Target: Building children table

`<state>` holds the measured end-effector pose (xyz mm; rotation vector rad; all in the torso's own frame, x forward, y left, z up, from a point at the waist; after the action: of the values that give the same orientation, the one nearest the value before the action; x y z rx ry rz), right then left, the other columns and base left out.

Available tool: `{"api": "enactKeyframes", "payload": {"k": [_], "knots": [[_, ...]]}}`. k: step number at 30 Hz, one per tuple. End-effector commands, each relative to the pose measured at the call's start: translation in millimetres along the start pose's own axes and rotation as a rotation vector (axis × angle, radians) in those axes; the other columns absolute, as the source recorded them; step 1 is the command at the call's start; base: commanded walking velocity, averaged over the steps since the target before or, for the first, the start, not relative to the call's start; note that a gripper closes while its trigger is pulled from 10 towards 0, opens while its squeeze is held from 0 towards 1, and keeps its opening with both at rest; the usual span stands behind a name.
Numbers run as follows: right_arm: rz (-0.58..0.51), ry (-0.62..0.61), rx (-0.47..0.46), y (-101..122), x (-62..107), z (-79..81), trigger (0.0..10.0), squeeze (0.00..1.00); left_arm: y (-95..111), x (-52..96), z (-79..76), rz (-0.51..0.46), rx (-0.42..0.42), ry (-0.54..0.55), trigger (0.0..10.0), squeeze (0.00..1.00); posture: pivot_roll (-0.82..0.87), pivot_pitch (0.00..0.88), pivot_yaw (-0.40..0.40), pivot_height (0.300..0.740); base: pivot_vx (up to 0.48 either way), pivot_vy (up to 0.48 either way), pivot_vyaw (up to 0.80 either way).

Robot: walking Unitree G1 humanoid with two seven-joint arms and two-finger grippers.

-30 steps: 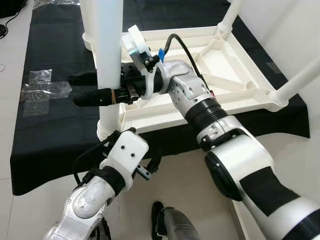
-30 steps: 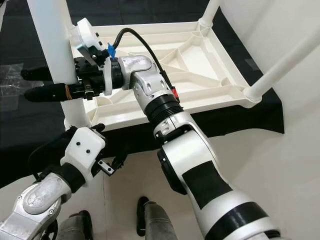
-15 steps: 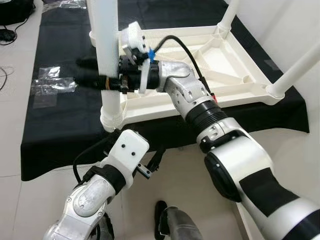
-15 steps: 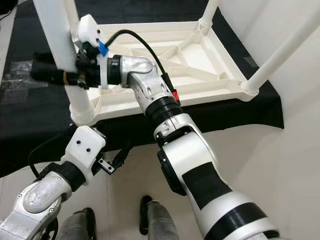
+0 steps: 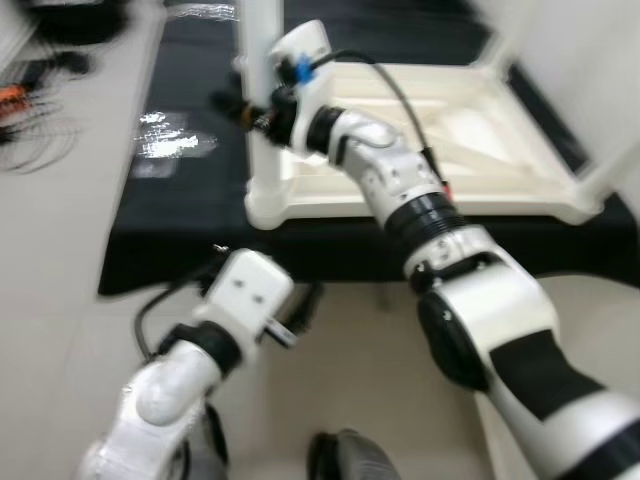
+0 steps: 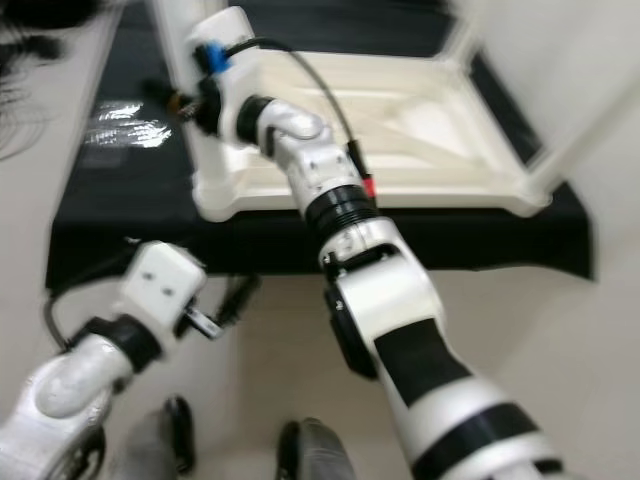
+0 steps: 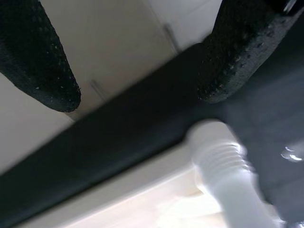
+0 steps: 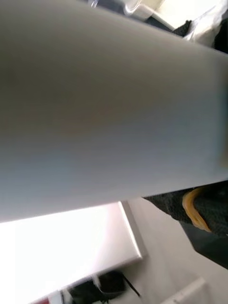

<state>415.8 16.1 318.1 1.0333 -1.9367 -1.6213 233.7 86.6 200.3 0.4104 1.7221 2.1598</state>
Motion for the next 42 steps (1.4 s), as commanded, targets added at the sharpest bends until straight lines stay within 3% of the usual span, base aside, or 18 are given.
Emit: {"api": "enactKeyframes", "payload": {"k": [1,5,7,8,14,18,20,22,24,25,27,33,36,38,40,42], "knots": [[0.189,-0.046,-0.118,-59,10.0,4.0,0.0,0.0,1,-0.7,-1.6,-0.003,-0.004,-0.014,10.0,0.0,0.07,0.304,-0.169,0.74,0.0,0.0,0.0],[0.178,-0.263,-0.142,-61,15.8,-16.2,0.0,0.0,1,-1.3,-1.1,-0.006,-0.006,-0.015,10.0,0.0,0.07,0.304,-0.169,0.74,0.0,0.0,0.0],[0.178,-0.263,-0.142,-61,15.8,-16.2,0.0,0.0,1,-1.3,-1.1,-0.006,-0.006,-0.015,10.0,0.0,0.07,0.304,-0.169,0.74,0.0,0.0,0.0],[0.175,-0.337,-0.154,-63,18.4,-21.7,0.0,0.0,1,-1.6,-0.9,-0.006,-0.008,-0.015,10.0,0.0,0.07,0.304,-0.169,0.74,0.0,0.0,0.0],[0.173,-0.497,-0.166,-65,22.6,-29.8,0.0,0.0,1,-2.0,-0.3,-0.007,-0.01,-0.014,10.0,0.0,0.07,0.297,-0.164,0.74,0.0,0.0,0.0],[0.16,-0.604,-0.146,-62,26.0,-35.5,0.0,0.0,0,-2.1,0.3,-0.007,-0.012,-0.012,10.0,0.0,0.07,0.29,-0.162,0.74,0.0,0.0,0.0],[0.138,-0.728,-0.122,-60,32.2,-42.6,0.0,0.0,-1,-3.3,1.4,-0.006,-0.014,-0.005,10.0,0.0,0.07,0.274,-0.16,0.74,0.0,0.0,0.0],[0.138,-0.728,-0.122,-60,32.2,-42.6,0.0,0.0,-1,-3.3,1.4,-0.006,-0.014,-0.005,10.0,0.0,0.07,0.274,-0.16,0.74,0.0,0.0,0.0],[0.106,-0.859,-0.081,-56,40.2,-47.9,0.0,0.0,-2,-4.6,3.3,0.0,-0.023,0.007,10.0,0.0,0.07,0.263,-0.16,0.74,0.0,0.0,0.0],[0.106,-0.859,-0.081,-56,40.2,-47.9,0.0,0.0,-2,-4.6,3.3,0.0,-0.023,0.007,10.0,0.0,0.07,0.263,-0.16,0.74,0.0,0.0,0.0],[0.071,-0.974,-0.02,-53,46.6,-43.2,0.0,0.0,-6,-7.7,6.6,0.011,-0.038,0.026,10.0,0.0,0.07,0.246,-0.159,0.74,0.0,0.0,0.0],[0.08,-0.939,-0.023,-59,39.2,-24.4,0.0,0.0,-10,-11.1,10.2,0.017,-0.045,0.041,10.0,0.0,0.08,0.22,-0.16,0.74,0.0,0.0,0.0],[-0.018,-0.906,-0.06,-42,34.3,-25.3,0.0,0.0,-12,-12.3,15.5,0.02,-0.058,0.069,10.0,0.0,0.08,0.203,-0.161,0.74,0.0,0.0,0.0],[-0.018,-0.906,-0.06,-42,34.3,-25.3,0.0,0.0,-12,-12.3,15.5,0.02,-0.058,0.069,10.0,0.0,0.08,0.203,-0.161,0.74,0.0,0.0,0.0],[-0.234,-0.843,-0.134,0,32.9,-36.3,0.0,0.0,-11,-15.6,22.1,0.013,-0.06,0.094,10.0,0.0,0.08,0.188,-0.156,0.74,0.0,0.0,0.0],[-0.308,-0.81,-0.151,15,34.0,-40.8,0.0,0.0,-10,-17.1,24.2,0.008,-0.059,0.098,10.0,0.0,0.08,0.188,-0.156,0.74,0.0,0.0,0.0]]}}
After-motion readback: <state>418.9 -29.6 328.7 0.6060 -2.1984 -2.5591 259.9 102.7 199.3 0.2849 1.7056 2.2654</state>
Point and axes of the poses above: a point about 5 cm out from each wrist's last joint towards the gripper, its own x axis pointing back from the gripper into the wrist, its own y axis along the axis of the wrist's last joint, z = x × y, the point moved 3 cm from there along -x, pointing out of the wrist towards the gripper, and after that the axes turned 5 degrees about x, right-handed, at the moved point
